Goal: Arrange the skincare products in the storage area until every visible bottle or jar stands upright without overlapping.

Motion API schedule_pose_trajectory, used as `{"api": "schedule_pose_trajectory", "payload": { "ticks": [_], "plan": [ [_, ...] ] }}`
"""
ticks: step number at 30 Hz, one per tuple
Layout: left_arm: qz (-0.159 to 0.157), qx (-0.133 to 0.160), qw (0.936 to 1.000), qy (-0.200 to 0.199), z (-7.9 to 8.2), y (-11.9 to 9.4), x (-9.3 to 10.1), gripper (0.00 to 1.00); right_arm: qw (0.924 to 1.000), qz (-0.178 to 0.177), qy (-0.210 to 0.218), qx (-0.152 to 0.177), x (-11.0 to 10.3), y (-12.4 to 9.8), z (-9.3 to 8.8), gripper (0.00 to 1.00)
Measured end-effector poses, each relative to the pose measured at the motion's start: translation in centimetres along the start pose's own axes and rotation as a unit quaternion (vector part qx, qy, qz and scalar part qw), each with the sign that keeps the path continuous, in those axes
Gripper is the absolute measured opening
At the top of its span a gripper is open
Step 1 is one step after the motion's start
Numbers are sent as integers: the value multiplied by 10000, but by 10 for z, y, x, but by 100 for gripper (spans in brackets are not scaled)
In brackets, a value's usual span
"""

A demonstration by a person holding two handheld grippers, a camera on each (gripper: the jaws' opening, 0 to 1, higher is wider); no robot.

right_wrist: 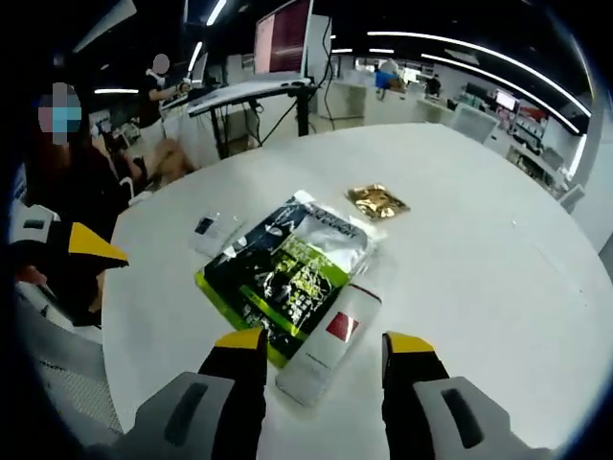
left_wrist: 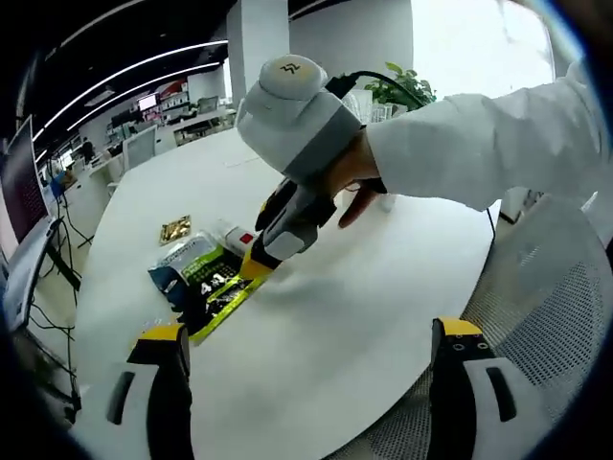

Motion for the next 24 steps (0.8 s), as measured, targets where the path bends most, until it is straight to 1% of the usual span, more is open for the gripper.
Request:
{"api": "schedule_pose_trajectory", "payload": {
  "ticks": [6,9,11,12,14,15,16,20,24],
  "plan": [
    [-16,-38,10000,17,-1,1,1,99,10000,-10,42,-78,0,4,-9,45],
    [-33,-13,10000,-11,0,1,2,99,9999,15,165,-31,0,2,-12,42],
    [-26,-26,10000,7,-1,1,2,99,9997,-34,220,-37,3,1,-16,41],
    [-30,-39,10000,16,-1,1,2,99,9998,-37,213,22,4,0,-16,39],
    [-43,-57,10000,35,-2,1,3,99,9997,-61,234,41,5,-1,-16,35],
    [-45,-60,10000,41,-2,1,3,99,9997,-77,244,47,6,-1,-17,31],
    [-40,-62,10000,44,-2,1,2,99,9997,-93,221,82,8,-1,-17,29],
    [-58,-67,9999,57,-2,1,3,99,9997,-138,200,55,11,-1,-17,23],
    [-64,-109,9999,101,-3,1,4,99,9992,-218,329,90,17,-3,-21,16]
  ]
}}
Point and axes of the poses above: the point that each gripper's makers call its tool centre point, and the gripper's own axes: y roughly forward along the fingers, x roughly to its right, z roughly out of its top, the point moved 5 cm from there along -y, roughly backward along the fingers, and after that the axes turned 10 degrees about z, right-handed, at the moved point
